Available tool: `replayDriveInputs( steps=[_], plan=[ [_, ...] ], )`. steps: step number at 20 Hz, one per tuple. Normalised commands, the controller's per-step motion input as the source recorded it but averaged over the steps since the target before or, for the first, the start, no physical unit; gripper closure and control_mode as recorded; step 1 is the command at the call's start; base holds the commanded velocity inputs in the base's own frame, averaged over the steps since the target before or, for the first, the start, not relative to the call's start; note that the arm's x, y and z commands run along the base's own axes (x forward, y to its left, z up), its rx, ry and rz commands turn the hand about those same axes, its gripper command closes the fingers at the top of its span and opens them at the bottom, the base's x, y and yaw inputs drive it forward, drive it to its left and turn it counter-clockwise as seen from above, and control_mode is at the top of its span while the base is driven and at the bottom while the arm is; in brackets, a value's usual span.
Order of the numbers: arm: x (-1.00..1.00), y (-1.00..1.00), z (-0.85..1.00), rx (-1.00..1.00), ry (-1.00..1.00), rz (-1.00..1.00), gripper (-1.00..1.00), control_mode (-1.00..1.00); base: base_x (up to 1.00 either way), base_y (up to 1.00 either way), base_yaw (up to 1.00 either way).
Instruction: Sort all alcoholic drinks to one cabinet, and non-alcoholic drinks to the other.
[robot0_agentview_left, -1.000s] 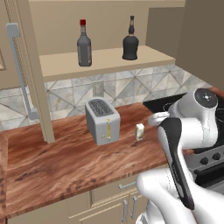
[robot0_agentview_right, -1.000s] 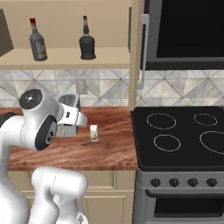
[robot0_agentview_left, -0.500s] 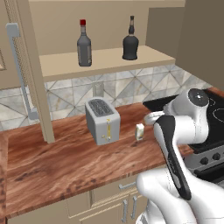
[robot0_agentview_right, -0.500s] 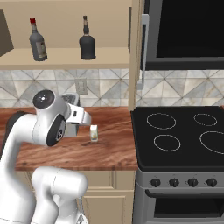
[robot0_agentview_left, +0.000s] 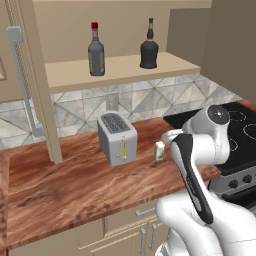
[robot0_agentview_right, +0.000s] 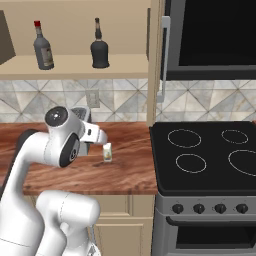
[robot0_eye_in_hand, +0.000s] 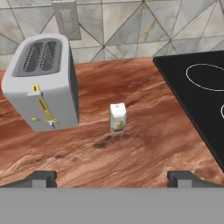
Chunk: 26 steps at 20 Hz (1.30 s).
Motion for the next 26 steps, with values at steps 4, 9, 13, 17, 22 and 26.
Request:
replayDriveInputs(
  steps=[4, 9, 13, 17, 22, 26],
  plan=[
    [0.19, 0.0, -0.23, 0.0, 0.0, 0.0, -1.0, -1.0, 0.0, 0.0, 0.0],
    [0.21, 0.0, -0.22, 0.0, 0.0, 0.0, -1.0, -1.0, 0.0, 0.0, 0.0],
    [0.21, 0.0, -0.2, 0.0, 0.0, 0.0, -1.0, -1.0, 0.0, 0.0, 0.0],
    [0.21, 0.0, -0.18, 0.0, 0.0, 0.0, -1.0, -1.0, 0.0, 0.0, 0.0],
    [0.22, 0.0, -0.16, 0.0, 0.01, 0.0, -1.0, -1.0, 0.0, 0.0, 0.0],
    [0.23, 0.0, -0.16, 0.0, 0.01, 0.0, -1.0, -1.0, 0.0, 0.0, 0.0]
  ],
)
